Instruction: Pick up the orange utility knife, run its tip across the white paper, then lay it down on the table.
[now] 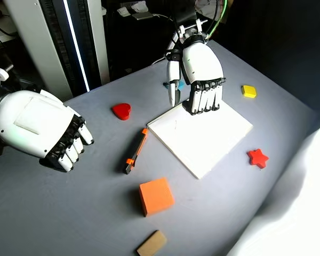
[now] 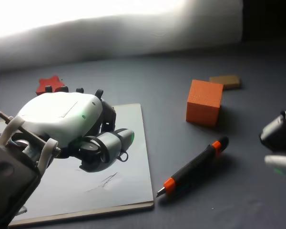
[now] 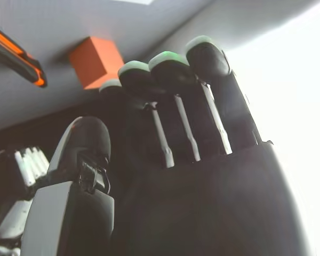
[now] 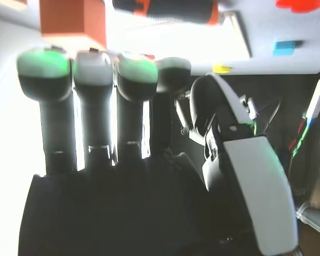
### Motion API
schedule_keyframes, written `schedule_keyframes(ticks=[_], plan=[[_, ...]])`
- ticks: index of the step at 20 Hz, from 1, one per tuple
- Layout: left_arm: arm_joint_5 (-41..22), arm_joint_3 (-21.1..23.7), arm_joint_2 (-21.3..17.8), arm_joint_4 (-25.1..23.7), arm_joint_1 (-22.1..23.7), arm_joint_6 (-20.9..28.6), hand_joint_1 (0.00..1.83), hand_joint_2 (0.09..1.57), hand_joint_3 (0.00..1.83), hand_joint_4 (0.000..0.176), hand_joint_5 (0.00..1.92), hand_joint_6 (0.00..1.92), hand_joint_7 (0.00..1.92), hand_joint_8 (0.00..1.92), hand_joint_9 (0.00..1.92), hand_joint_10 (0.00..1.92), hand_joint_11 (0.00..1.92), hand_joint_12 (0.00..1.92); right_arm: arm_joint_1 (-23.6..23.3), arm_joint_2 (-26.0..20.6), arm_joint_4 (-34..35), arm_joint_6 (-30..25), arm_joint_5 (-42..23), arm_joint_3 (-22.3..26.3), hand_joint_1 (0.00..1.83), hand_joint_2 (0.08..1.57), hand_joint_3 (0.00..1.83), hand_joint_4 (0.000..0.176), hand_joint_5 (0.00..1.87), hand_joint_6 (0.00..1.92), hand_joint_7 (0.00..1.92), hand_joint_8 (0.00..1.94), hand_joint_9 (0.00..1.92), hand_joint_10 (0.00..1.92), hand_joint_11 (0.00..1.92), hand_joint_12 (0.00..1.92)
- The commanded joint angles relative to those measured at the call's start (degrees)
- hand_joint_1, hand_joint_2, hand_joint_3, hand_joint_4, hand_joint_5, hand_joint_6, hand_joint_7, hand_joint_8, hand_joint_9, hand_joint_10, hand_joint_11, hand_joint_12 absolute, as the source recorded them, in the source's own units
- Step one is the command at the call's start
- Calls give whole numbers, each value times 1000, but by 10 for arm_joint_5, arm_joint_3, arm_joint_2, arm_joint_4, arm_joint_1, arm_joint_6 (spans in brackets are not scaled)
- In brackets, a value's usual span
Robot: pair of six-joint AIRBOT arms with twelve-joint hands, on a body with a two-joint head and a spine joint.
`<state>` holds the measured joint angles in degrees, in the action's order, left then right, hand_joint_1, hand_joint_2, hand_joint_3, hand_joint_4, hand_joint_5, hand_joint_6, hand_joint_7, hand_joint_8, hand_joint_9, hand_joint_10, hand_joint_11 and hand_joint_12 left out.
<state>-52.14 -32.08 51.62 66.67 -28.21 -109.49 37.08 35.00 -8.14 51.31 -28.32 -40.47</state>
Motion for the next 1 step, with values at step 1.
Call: schedule_keyframes(ticks=[1], plan=[[-36,1,-5,-38,6,-2,264,1439,0,0,802,1373,884,1581,784,1840,607,1921,-5,0,7,7,-104,2,186,1519,20,0,964,1884,1175,1865,1177,1921,1092,1921]])
